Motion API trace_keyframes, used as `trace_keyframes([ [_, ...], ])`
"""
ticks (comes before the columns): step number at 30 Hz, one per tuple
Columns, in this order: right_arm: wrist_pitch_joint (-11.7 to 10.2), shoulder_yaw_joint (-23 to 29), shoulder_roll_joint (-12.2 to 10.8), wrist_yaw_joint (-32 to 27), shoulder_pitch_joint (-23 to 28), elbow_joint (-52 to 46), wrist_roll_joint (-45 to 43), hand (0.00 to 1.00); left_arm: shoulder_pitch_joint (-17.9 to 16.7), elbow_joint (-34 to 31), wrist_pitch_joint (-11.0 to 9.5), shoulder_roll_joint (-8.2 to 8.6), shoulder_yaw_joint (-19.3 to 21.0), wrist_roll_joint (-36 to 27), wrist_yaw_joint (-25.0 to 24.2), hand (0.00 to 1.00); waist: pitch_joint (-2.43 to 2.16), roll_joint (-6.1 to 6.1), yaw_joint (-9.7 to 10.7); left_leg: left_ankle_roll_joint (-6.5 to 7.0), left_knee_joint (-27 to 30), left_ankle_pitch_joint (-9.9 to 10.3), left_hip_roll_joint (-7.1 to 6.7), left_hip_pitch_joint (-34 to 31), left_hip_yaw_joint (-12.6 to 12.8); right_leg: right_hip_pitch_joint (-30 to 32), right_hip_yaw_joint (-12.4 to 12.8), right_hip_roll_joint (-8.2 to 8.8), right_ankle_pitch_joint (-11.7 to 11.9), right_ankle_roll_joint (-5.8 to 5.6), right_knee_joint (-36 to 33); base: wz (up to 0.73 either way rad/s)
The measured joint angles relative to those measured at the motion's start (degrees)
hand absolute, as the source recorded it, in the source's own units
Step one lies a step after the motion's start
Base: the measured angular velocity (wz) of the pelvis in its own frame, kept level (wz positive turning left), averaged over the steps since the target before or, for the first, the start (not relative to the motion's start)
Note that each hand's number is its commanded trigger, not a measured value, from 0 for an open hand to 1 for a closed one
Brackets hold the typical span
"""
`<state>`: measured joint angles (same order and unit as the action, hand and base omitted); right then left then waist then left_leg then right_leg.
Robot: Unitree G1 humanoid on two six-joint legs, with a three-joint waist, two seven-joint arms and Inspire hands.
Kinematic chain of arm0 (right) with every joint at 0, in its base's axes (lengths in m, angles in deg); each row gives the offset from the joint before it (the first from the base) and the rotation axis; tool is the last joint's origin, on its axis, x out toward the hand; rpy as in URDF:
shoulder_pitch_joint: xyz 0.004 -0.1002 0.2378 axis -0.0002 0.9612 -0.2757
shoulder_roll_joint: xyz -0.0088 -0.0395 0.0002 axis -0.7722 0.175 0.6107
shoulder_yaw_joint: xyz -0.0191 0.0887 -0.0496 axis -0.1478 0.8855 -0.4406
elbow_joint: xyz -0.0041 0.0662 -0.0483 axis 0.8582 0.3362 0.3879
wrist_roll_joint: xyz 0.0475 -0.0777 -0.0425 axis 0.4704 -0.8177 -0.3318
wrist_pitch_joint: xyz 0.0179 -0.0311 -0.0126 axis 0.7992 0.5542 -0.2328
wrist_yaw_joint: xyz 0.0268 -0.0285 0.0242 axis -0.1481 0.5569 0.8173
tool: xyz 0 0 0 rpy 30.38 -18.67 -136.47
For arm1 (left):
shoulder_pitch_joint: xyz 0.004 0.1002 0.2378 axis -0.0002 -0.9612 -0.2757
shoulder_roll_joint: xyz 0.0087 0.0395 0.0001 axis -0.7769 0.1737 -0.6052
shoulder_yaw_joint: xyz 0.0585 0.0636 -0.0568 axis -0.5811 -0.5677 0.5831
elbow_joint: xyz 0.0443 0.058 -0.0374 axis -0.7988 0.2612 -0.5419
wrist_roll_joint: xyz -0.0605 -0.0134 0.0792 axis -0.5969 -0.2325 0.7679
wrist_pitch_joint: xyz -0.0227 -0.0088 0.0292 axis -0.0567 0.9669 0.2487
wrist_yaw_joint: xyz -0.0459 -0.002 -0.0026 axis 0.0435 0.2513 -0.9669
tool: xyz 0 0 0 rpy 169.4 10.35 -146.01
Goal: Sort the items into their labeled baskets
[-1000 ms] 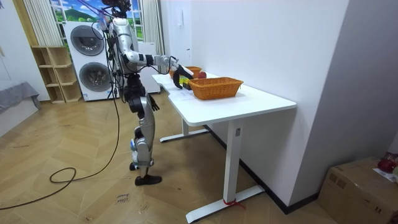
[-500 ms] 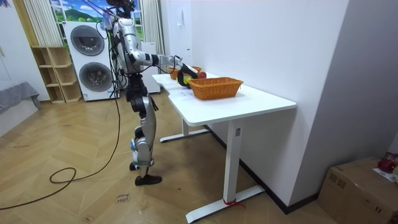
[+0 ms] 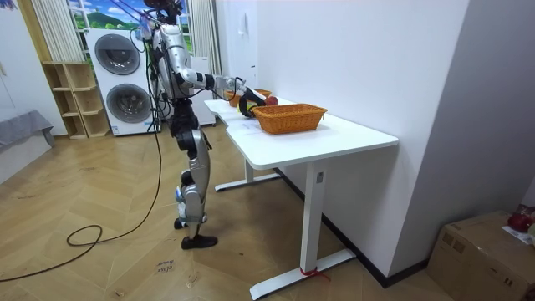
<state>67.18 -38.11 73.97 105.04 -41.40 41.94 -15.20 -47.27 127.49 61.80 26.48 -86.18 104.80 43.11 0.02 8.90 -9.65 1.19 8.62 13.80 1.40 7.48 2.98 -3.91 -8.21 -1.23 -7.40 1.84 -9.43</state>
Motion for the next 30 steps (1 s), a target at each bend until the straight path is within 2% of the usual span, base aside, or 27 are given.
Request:
trace_keyframes([
  [4, -0.8, 1.1, 0.4, 0.2, 0.5, -0.7, 1.4, 1.00, -0.3, 0.0, -0.1, -0.02, 0.1, -1.3, 0.0, 0.00, 0.19, -0.31, 0.2, 0.00, 0.0, 0.0, -0.01, -0.1, -0.1, 0.0, 0.0, -0.17, 0.0, 0.00, 0.0, 0.00],
  [8, -2.6, 2.9, 1.0, 0.2, 0.9, -0.9, 5.5, 1.00, -0.4, -0.7, -0.2, 0.00, 0.2, -1.5, -0.1, 0.00, 0.58, -0.90, 1.1, 0.05, 0.0, 0.0, -0.04, -0.3, -0.3, 0.2, -0.5, 0.00, 0.0, -0.01, 0.0, 0.02],
  [16, -5.8, 5.1, 1.1, -0.6, 3.7, -2.5, 12.5, 1.00, -1.8, -2.0, -1.4, 0.07, 1.4, -1.0, 0.3, 0.00, 0.47, -1.22, 2.2, 0.06, 0.9, -0.1, -0.03, -1.2, 0.0, 1.1, -0.3, 0.20, 0.0, -0.01, -0.1, -0.03],
  [22, -8.6, 8.7, 1.1, -1.3, 3.8, -5.1, 13.1, 1.00, -3.2, -1.8, -1.5, 0.61, 5.0, -0.9, 0.5, 0.00, 0.41, -1.25, 3.2, 0.07, 0.9, -0.1, -0.02, -0.9, 0.1, 0.8, 0.2, 0.12, 0.0, -0.01, -0.1, 0.00],
  [30, -9.4, 11.7, 1.5, -4.2, 3.8, -5.7, 15.5, 1.00, -4.8, -1.8, -1.5, 1.76, 6.9, -0.9, 0.8, 0.00, 0.14, -2.51, 3.0, 0.02, 0.9, -0.2, -0.09, -0.8, 0.1, 0.6, 0.2, 0.10, 0.0, -0.01, -0.3, 0.00],
])
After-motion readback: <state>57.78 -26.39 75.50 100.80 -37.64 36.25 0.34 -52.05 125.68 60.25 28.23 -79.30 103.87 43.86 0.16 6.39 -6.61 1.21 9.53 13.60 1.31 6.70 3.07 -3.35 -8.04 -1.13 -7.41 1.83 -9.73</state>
